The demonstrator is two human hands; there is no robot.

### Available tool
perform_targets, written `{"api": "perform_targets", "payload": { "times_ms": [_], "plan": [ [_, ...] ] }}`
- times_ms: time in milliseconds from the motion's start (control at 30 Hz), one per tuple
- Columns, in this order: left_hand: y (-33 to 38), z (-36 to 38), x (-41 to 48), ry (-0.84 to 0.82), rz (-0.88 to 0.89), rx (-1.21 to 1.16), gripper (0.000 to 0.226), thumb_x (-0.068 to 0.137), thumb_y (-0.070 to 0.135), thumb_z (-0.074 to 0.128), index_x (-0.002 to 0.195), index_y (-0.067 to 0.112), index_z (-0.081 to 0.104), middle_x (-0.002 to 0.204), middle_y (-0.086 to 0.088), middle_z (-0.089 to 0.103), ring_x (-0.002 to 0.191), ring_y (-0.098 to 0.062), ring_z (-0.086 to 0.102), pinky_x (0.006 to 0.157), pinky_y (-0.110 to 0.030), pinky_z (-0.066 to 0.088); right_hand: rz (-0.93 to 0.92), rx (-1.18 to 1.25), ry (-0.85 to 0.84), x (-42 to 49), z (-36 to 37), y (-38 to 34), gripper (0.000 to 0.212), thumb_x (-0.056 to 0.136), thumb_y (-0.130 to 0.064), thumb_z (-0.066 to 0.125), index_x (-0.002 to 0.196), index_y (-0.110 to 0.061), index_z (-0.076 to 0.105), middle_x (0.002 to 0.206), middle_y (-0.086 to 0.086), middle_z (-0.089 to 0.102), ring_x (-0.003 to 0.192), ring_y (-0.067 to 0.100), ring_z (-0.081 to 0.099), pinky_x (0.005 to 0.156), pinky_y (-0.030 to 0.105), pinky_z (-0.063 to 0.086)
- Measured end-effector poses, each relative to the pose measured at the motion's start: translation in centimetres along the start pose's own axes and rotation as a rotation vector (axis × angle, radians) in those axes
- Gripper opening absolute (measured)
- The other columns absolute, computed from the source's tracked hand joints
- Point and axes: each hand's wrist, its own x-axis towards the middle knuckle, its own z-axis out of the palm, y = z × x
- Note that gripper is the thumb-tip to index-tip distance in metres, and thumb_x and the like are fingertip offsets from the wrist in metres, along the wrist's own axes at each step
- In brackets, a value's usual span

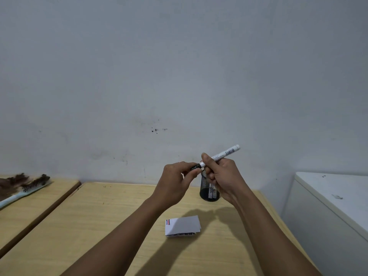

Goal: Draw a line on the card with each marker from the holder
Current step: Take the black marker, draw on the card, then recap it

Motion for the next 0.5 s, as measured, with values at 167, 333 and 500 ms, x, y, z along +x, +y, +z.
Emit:
{"api": "perform_targets", "payload": {
  "times_ms": [167, 333, 500],
  "plan": [
    [1.3, -0.2, 0.7, -0.045, -0.296, -0.378, 0.021, 0.097, 0.023, 0.060, 0.106, 0.015, 0.078, 0.070, 0.005, 0.069, 0.060, -0.007, 0.056, 0.058, -0.022, 0.046, -0.086, -0.007, 0.005, 0.4, 0.2, -0.3, 0.030, 0.092, -0.029, 0.071, 0.076, -0.005, 0.068, 0.060, 0.005, 0.045, 0.050, 0.014, 0.033, 0.048, 0.025, 0.032],
    [1.1, -0.8, 1.2, -0.052, -0.289, -0.335, 0.016, 0.093, 0.020, 0.068, 0.101, 0.012, 0.080, 0.073, -0.001, 0.074, 0.058, -0.006, 0.056, 0.060, -0.021, 0.049, -0.084, -0.008, 0.037, 0.4, 0.4, 0.0, 0.030, 0.092, -0.029, 0.071, 0.075, -0.005, 0.067, 0.060, 0.004, 0.045, 0.051, 0.014, 0.033, 0.048, 0.023, 0.034],
    [0.5, -0.4, 1.1, 0.004, -0.181, -0.102, 0.015, 0.091, 0.023, 0.070, 0.100, 0.016, 0.080, 0.072, 0.005, 0.075, 0.055, -0.004, 0.062, 0.053, -0.013, 0.045, 0.002, 0.097, 0.078, 0.5, 0.9, 0.9, 0.032, 0.090, -0.031, 0.072, 0.075, -0.003, 0.069, 0.061, 0.005, 0.046, 0.051, 0.013, 0.034, 0.044, 0.021, 0.031]
  ]
}}
